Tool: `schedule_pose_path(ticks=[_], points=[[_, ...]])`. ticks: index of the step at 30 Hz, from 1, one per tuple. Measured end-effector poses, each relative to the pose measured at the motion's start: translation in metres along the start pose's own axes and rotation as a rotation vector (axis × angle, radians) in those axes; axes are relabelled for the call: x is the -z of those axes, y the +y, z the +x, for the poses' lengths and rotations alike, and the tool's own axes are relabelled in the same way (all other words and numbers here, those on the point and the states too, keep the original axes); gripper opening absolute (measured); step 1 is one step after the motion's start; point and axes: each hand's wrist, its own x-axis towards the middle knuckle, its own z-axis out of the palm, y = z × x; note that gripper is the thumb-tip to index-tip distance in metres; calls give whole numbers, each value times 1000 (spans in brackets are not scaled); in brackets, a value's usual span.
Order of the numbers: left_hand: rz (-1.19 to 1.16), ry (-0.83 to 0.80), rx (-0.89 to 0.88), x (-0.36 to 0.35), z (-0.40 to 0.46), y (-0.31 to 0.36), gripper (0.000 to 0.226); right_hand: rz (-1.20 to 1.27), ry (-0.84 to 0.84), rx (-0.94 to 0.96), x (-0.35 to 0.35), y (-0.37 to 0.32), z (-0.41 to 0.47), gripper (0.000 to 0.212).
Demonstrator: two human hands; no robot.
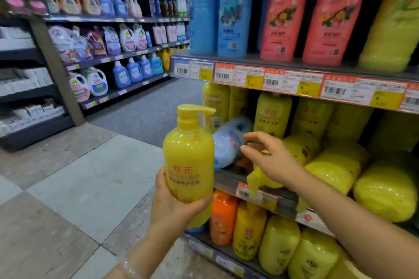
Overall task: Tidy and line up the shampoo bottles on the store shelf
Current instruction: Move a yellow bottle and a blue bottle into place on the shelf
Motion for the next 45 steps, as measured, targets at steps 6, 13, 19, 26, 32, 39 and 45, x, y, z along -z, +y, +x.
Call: schedule_pose_path(ticks=[6, 13, 19, 26, 32, 39, 45], points=[[19, 80, 18, 22, 32, -2, 96, -503, -66, -15, 18, 21, 42, 44], [74, 121, 49, 24, 69, -16, 98, -664, -407, 118, -7, 23, 90, 93], [28, 120, 58, 14, 94, -15, 93, -894, -623, 346, -21, 28, 108, 97], [24, 96, 20, -2, 114, -3, 87, -952, -603, 468, -26, 39, 110, 91], [-22, 96, 12, -19, 123, 0, 88, -859, -529, 586, -28, 58, 114, 81], [2, 107, 1, -25, 129, -10, 89, -848, -523, 601, -28, 62, 116, 74], [24, 256, 58, -24, 126, -15, 95, -820, -531, 585, -28, 67, 116, 78]])
